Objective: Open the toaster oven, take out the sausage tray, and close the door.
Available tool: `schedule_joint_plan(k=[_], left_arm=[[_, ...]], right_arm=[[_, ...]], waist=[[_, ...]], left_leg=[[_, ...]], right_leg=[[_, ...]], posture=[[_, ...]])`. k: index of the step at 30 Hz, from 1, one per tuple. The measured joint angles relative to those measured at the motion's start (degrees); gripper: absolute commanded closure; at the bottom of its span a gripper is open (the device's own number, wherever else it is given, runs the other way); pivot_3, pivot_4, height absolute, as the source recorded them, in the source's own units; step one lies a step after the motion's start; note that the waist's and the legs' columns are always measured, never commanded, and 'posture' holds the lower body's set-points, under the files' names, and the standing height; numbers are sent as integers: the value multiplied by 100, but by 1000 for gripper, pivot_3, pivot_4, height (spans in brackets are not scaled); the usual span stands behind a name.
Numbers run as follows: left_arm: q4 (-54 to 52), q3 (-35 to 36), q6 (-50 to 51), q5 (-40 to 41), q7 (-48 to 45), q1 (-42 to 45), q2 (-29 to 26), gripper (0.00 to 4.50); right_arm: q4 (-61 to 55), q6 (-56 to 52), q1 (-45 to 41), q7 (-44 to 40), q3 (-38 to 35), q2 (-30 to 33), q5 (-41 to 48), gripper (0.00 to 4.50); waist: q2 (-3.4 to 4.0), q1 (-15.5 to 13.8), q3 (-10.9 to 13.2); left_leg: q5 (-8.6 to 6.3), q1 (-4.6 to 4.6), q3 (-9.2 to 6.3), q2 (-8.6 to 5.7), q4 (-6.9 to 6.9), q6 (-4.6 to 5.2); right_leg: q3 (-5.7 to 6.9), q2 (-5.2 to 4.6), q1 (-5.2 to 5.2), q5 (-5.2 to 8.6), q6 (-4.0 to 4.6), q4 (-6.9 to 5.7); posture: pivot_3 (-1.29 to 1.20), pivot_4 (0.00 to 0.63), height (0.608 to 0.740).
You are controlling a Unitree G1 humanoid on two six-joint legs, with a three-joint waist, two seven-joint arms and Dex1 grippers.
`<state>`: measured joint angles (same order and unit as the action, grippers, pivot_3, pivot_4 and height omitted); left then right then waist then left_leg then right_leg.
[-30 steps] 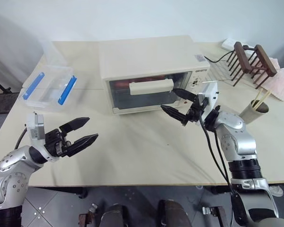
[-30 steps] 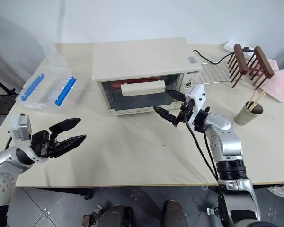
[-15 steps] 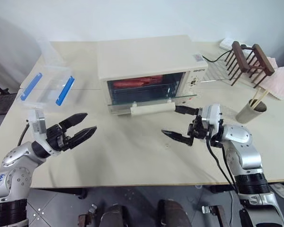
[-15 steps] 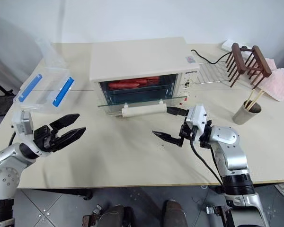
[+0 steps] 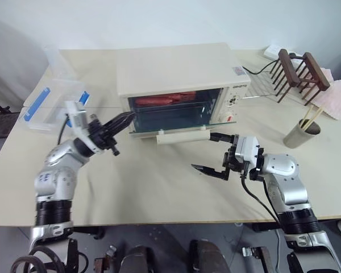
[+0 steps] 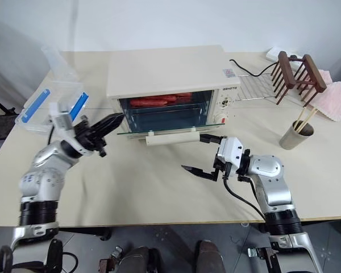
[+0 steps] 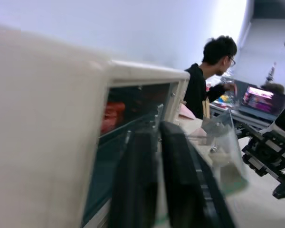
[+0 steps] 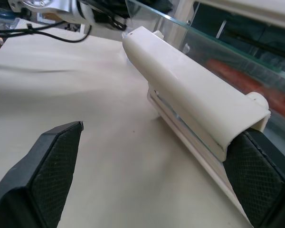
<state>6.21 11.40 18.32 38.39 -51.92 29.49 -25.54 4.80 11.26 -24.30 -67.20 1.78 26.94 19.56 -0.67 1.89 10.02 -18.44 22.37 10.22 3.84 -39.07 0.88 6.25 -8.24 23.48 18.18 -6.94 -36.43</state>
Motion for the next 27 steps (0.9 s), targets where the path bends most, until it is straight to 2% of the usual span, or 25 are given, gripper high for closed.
schedule_joint_plan(k=[5, 8, 12, 18, 20, 23, 27], left_arm=[[411, -176, -124, -218, -142, 260, 102, 4489], [587, -275, -161, -304, -305, 321, 123, 4489], [638, -503, -366, -657, -591, 160, -15, 4489], [809, -791, -887, -1254, -683, -49, -30, 4489], [858, -894, -1024, -1446, -676, -171, -28, 4489], [940, -975, -1220, -1679, -598, -234, -4, 4489], [1054, -1052, -1567, -1965, -421, -294, 97, 4489]], right_arm=[[-4, 3, 37, 82, -6, 69, -30, 0], [-59, 8, 337, 231, -161, 291, -57, 0], [-203, -225, 1495, 722, -876, 999, -263, 0], [-916, -821, 2263, 1495, -1720, 1548, -445, 0], [-1123, -1064, 2232, 1827, -1927, 1568, -521, 0], [-1400, -1244, 1806, 2140, -1777, 1569, -783, 0], [-1479, -1232, 901, 2863, -997, 1629, -2117, 0]], waist=[[-2, -30, 1], [-3, -59, 2], [-5, -187, 3], [-5, -159, 3], [-6, -149, 3], [-5, -138, 3], [-5, -131, 3]], left_leg=[[0, 1, -1, 0, -6, 0], [0, 2, -6, -2, -6, 0], [-2, 6, -2, -6, -4, 4], [4, -4, 6, -3, -7, 4], [6, -4, 6, -1, -7, 2], [8, -5, 9, -1, -9, 4], [8, -2, 8, -1, -9, 4]], right_leg=[[-1, 0, -2, 0, 0, 1], [0, 0, -5, 0, -1, 1], [-1, -2, -8, -1, -2, 23], [-6, -2, -11, -1, -2, 39], [-8, -2, -10, -1, -2, 37], [-11, -2, -9, -1, -1, 36], [-7, -5, -6, -1, -1, 29]], posture=[[0, 150, 740], [0, 150, 740], [0, 150, 740], [0, 150, 740], [0, 150, 740], [0, 150, 740], [0, 150, 740]])
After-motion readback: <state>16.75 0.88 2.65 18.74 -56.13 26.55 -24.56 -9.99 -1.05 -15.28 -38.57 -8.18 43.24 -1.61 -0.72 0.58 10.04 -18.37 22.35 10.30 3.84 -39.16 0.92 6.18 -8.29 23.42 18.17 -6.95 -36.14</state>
